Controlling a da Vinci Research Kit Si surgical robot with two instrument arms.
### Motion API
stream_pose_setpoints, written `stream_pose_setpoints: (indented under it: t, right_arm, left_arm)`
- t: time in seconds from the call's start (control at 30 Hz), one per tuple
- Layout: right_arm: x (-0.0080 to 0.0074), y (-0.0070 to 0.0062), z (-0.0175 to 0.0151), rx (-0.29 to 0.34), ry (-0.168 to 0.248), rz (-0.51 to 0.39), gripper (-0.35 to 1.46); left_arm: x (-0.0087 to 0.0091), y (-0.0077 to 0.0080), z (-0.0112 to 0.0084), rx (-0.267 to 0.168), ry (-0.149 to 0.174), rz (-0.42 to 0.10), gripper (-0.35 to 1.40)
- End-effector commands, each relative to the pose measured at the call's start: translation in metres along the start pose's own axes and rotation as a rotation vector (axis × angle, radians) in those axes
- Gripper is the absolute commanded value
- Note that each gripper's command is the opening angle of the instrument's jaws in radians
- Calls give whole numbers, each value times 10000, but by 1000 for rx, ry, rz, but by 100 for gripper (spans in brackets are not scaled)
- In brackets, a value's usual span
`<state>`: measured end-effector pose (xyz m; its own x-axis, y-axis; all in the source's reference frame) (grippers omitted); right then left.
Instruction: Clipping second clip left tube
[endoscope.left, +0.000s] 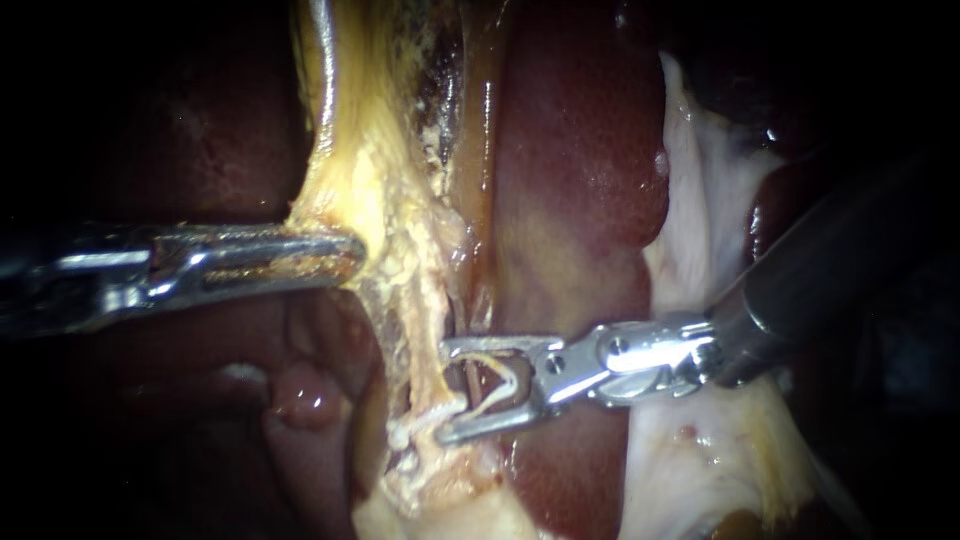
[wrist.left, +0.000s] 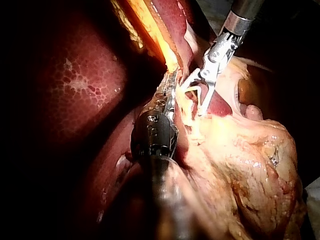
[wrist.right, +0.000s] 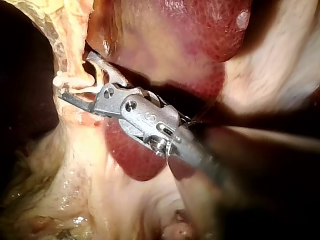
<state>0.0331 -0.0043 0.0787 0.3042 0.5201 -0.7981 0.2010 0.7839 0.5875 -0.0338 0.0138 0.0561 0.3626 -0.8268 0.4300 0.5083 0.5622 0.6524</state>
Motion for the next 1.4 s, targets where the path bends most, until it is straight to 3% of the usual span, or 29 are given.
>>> stream_pose_setpoints:
  t: [0.03, 0.3, 0.7, 0.73, 0.83, 0.87, 0.93, 1.4]
  right_arm:
    - [3, -2, 2, 12, 16, 11, 58]
    - [17, -4, 27, 101, 47, 69, 53]
    - [16, 4, 36, 110, 50, 111, 39]
    - [15, 4, 35, 110, 50, 111, 30]
    - [13, 3, 30, 97, 25, 111, -31]
    - [13, 4, 28, 67, 5, 112, -35]
    - [14, 6, 26, 53, -13, 132, -35]
    - [10, 7, 25, 52, -14, 142, -35]
  left_arm:
    - [0, 0, 1, -1, 0, 0, -35]
    - [1, 0, 3, -2, -1, 1, -35]
    - [1, -1, 6, -4, -1, 1, -35]
    - [1, -1, 6, -4, -1, 1, -35]
    - [2, -1, 6, -4, -2, 1, -35]
    - [2, -1, 6, -4, -2, 1, -35]
    - [2, 0, 6, -3, -1, 1, -35]
    - [2, 4, 6, -2, -1, 2, -35]
